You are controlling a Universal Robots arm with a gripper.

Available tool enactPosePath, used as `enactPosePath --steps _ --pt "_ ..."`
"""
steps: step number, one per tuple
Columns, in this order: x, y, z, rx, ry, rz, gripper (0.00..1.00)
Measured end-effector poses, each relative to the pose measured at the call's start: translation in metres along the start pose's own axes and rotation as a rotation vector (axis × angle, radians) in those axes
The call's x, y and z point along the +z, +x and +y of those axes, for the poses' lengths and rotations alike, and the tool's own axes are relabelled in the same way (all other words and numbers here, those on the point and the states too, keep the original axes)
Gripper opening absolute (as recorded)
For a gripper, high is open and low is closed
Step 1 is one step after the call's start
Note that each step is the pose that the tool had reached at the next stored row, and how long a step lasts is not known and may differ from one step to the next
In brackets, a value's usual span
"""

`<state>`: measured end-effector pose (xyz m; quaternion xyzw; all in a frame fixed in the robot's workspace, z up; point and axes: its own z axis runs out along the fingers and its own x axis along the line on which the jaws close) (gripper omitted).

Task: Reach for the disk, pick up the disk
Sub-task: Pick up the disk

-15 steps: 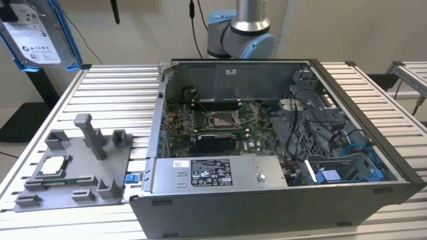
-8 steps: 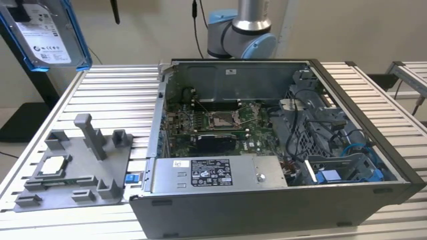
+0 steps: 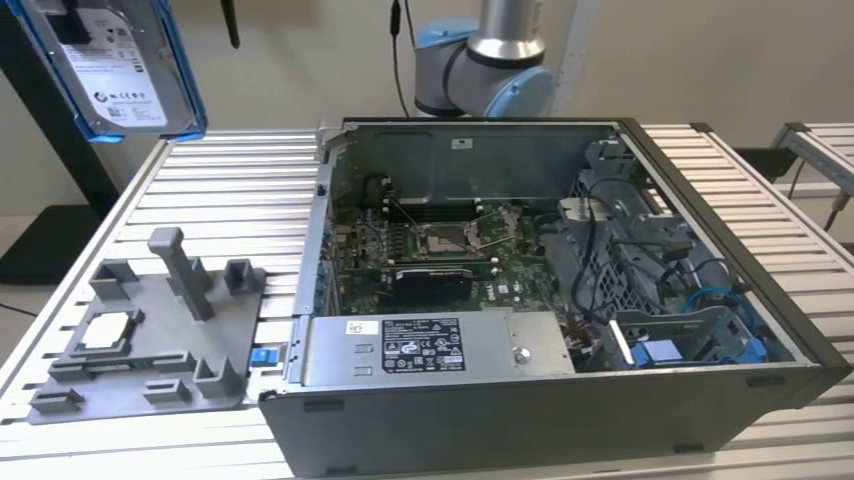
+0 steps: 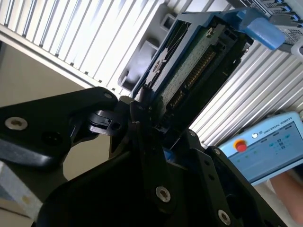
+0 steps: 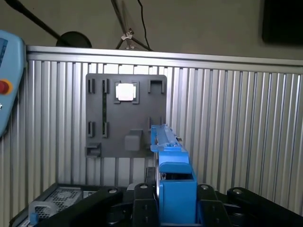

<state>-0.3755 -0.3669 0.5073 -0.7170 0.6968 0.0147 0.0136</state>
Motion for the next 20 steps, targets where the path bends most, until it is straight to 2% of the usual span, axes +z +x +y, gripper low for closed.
enactPosePath --steps 20 --pt "-0.0002 0.0016 -0.0573 0.0 -0.0016 0.0 0.0"
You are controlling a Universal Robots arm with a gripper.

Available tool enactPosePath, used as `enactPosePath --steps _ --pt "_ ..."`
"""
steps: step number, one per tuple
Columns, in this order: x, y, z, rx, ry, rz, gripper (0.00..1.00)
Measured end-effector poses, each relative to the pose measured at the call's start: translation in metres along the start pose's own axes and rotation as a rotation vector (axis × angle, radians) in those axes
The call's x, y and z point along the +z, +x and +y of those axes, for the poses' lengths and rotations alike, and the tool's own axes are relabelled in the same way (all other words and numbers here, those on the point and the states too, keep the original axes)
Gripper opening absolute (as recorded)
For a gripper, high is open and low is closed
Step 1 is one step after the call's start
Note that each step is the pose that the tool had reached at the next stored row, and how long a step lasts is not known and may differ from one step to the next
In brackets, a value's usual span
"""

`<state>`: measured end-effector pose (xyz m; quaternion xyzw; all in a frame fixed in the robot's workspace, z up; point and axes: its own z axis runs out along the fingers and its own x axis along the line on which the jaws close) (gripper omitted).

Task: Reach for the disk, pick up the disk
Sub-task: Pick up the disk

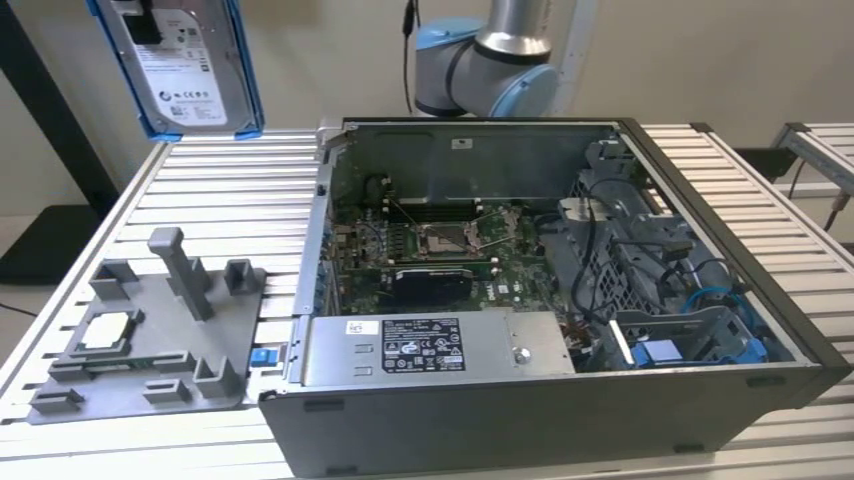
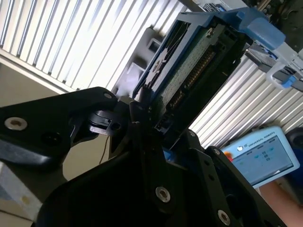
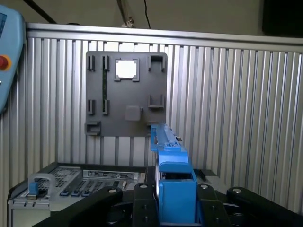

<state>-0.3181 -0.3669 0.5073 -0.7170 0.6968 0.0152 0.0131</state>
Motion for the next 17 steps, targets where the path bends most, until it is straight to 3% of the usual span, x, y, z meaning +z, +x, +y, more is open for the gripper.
enactPosePath --steps 17 --pt "-0.0002 0.0015 -0.0523 0.0 -0.001 0.0 0.0"
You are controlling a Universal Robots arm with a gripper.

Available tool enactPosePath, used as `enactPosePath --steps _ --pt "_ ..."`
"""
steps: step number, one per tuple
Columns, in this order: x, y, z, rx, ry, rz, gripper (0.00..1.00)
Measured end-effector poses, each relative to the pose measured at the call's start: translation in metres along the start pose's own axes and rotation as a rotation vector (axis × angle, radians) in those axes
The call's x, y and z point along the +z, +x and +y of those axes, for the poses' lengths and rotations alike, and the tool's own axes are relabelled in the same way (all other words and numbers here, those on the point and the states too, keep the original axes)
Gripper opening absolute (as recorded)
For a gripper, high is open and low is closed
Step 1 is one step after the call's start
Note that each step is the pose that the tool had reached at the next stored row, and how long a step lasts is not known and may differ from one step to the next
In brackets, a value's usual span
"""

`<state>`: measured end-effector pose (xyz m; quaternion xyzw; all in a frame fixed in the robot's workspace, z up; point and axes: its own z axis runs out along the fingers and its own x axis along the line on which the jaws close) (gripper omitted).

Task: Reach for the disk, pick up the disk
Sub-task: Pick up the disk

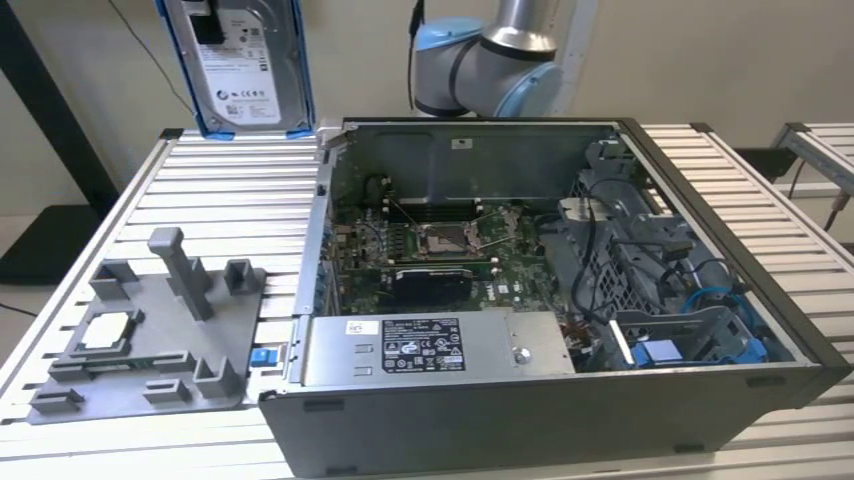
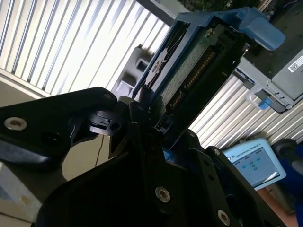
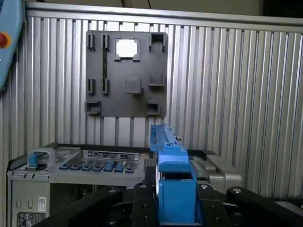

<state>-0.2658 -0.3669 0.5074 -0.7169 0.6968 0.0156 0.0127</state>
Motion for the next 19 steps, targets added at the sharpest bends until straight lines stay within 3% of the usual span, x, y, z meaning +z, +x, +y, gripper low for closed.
enactPosePath --steps 19 --pt "0.0 0.0022 -0.0773 0.0 0.0 0.0 0.0"
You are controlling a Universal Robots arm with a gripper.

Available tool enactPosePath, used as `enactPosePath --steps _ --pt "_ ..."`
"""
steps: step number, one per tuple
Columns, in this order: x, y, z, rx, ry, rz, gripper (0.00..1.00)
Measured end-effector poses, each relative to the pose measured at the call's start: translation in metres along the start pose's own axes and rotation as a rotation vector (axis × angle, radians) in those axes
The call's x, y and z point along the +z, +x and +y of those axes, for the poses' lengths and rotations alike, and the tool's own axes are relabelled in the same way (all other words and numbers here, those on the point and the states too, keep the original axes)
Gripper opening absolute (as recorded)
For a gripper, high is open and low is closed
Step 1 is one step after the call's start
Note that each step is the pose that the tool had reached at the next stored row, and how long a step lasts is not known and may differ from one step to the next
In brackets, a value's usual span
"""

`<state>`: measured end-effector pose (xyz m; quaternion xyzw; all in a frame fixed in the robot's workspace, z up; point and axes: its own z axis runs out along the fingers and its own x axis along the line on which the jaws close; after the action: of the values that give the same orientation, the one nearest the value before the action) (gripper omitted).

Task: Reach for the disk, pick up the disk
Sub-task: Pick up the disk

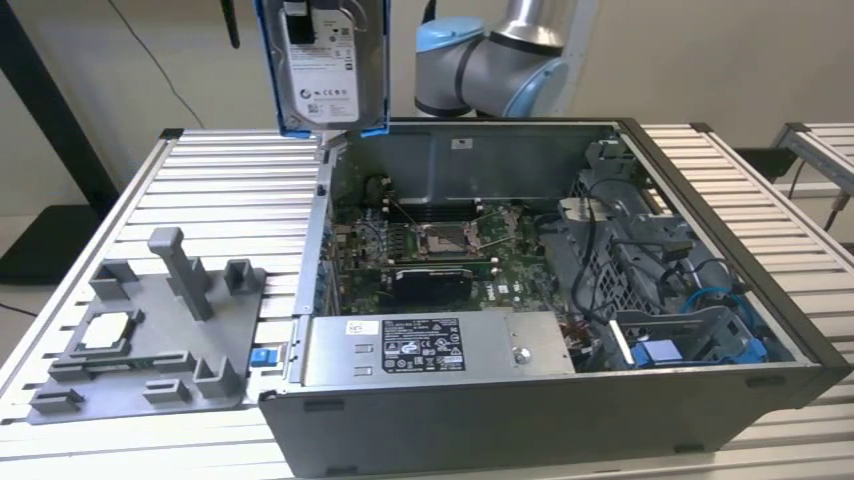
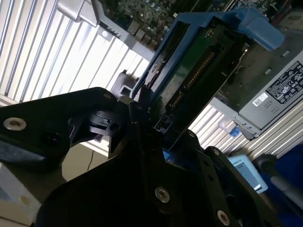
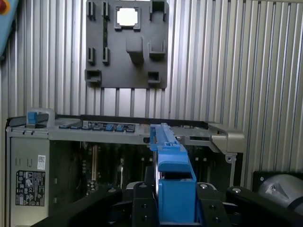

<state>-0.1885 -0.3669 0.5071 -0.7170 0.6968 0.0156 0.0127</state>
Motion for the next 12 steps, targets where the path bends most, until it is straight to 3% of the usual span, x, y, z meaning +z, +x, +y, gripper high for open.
enactPosePath --steps 12 --pt "0.0 0.0015 -0.0529 0.0 0.0 0.0 0.0"
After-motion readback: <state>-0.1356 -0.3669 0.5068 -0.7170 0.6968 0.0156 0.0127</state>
